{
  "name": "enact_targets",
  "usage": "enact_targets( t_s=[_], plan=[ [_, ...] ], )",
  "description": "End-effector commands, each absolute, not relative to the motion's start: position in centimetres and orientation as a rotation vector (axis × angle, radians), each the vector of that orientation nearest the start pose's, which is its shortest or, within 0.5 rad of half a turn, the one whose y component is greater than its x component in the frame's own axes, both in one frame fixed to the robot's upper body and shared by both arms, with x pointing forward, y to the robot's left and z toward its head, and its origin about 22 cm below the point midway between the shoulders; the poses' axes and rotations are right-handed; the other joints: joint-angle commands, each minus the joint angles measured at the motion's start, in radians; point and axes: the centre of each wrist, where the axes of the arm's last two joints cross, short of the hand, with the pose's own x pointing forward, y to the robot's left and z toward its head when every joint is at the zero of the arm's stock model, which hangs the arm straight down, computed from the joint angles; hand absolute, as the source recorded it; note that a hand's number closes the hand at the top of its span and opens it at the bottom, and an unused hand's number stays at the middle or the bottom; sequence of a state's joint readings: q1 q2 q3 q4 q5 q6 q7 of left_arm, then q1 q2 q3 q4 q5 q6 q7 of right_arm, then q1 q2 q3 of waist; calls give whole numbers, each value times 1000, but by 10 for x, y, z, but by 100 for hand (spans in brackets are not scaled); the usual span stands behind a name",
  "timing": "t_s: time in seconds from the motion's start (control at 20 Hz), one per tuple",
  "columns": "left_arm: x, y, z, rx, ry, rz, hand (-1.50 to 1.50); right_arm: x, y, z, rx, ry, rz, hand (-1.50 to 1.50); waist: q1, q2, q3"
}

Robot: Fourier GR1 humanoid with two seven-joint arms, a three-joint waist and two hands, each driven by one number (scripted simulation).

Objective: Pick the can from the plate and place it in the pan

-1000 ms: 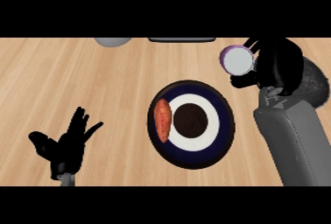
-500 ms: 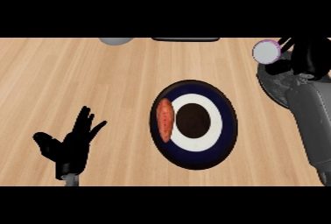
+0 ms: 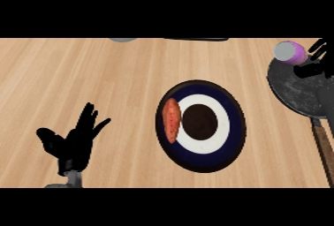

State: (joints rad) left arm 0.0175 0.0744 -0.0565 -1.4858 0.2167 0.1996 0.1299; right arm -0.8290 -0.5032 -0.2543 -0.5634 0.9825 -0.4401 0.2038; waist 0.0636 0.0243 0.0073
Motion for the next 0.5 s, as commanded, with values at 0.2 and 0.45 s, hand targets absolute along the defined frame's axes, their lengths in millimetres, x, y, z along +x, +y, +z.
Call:
enact_targets(
  t_s=[0.2, 0.45],
  plan=[
    [232, 236, -35, 12, -1270, 187, 0, 407, -401, 89, -1323, -1045, 455, -150, 33, 19, -1],
    [234, 235, -35, 13, -1270, 196, 0, 403, -406, 82, -1274, -1221, 361, -150, 23, 21, 2]
  ],
)
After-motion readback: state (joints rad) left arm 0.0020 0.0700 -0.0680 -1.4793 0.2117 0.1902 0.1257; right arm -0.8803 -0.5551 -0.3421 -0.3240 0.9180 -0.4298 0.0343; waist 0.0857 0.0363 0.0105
